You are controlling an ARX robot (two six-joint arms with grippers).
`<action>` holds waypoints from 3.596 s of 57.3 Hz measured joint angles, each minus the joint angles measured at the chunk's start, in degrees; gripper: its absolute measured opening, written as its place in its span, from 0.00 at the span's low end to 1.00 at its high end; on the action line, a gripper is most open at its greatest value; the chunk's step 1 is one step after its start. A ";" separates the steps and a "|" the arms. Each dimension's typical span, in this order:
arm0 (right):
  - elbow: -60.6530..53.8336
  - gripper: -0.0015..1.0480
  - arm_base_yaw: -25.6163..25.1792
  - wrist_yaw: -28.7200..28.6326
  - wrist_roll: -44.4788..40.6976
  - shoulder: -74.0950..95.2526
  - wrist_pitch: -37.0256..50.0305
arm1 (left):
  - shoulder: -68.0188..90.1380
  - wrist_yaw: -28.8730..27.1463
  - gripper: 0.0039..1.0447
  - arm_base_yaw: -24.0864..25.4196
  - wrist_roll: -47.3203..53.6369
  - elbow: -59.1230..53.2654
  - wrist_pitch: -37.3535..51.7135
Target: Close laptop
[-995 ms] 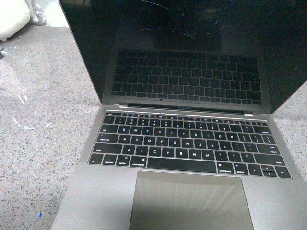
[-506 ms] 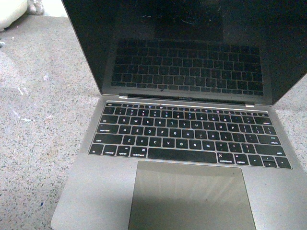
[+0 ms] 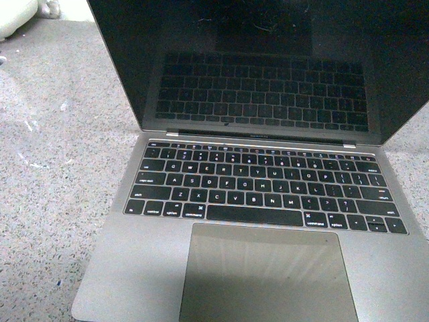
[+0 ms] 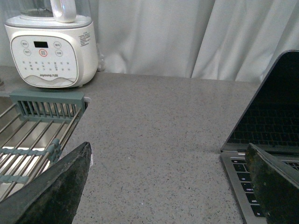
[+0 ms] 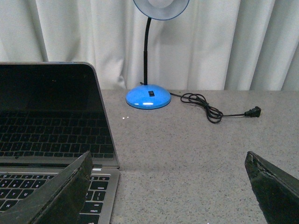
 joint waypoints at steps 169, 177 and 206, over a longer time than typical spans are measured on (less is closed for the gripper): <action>70.16 0.01 2.64 -44.89 7.30 84.11 6.69 | 79.60 30.84 0.04 -9.33 4.79 70.66 -8.66; 70.10 0.01 3.96 -45.62 11.39 86.58 7.45 | 83.47 31.61 0.04 -10.23 13.03 74.60 -16.63; 56.02 0.01 5.38 -48.70 24.15 89.81 22.60 | 86.38 28.35 0.04 -13.07 29.94 69.05 -22.29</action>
